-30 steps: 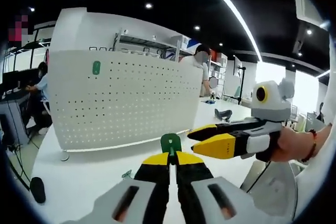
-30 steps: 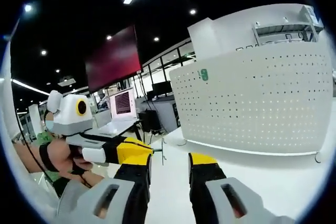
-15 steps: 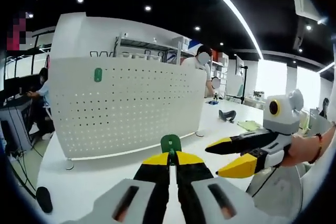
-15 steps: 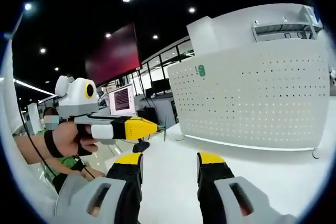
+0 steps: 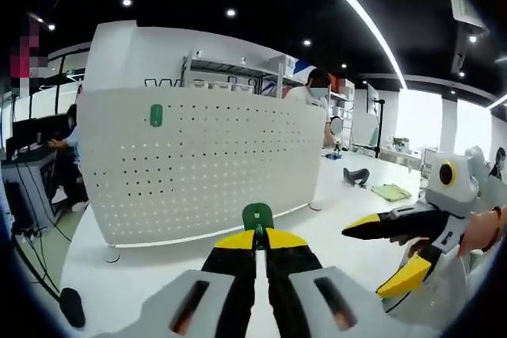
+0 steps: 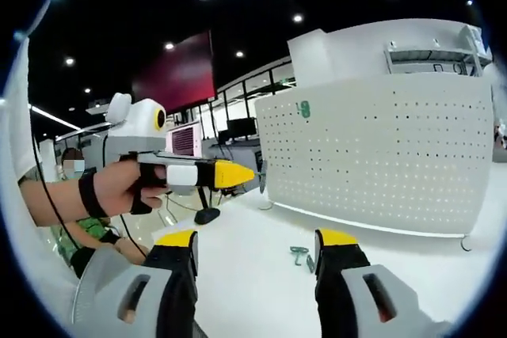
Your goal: Insert the hook assembly into the mounting plate slot until the hook locks in place.
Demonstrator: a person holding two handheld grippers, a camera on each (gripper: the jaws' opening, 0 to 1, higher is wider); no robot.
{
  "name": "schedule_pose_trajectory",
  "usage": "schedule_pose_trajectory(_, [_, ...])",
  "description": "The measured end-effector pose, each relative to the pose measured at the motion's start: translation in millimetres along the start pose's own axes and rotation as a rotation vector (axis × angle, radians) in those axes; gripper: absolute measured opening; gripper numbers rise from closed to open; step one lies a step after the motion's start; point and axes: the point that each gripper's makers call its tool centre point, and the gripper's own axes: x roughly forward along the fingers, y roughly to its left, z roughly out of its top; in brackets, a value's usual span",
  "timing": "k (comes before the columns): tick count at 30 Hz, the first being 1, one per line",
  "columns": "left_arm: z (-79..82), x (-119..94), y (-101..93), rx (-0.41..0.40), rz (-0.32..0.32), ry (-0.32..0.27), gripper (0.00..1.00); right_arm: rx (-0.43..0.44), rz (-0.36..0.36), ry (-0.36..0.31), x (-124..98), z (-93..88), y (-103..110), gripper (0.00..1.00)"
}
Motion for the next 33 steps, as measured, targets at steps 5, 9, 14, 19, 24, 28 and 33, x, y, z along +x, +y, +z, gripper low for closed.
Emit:
schedule_pose_trajectory(5, [8.4, 7, 8.5, -0.005, 0.027, -0.021, 0.03, -0.003, -0.004, 0.021, -1, -6.3, 1, 0.61])
schedule_pose_trajectory(9, [11.7, 13, 13.7, 0.000, 0.049, -0.022, 0.03, 0.011, -0.007, 0.021, -2, -7.1, 2, 0.61])
schedule_pose_trajectory(14, [19.8, 19, 20.2, 0.003, 0.077, -0.033, 0.03, 0.019, -0.017, 0.015, -4, -6.9, -1, 0.61])
schedule_pose_trajectory(19, [28.7, 26, 32.3, 0.016, 0.132, -0.042, 0.03, 0.020, -0.026, 0.016, -7, -8.9, -3, 0.59])
schedule_pose_trajectory(24, [35.7, 34, 37.8, 0.027, 0.158, -0.048, 0.03, 0.019, -0.038, 0.021, -10, -10.6, -6, 0.59])
schedule_pose_trajectory(28, [39.6, 38, 43.8, 0.036, 0.200, -0.057, 0.03, 0.018, -0.037, 0.014, -10, -9.4, -6, 0.60])
schedule_pose_trajectory(33, [44.4, 40, 51.6, 0.058, 0.245, -0.064, 0.03, 0.019, -0.034, 0.017, -10, -10.1, -5, 0.60])
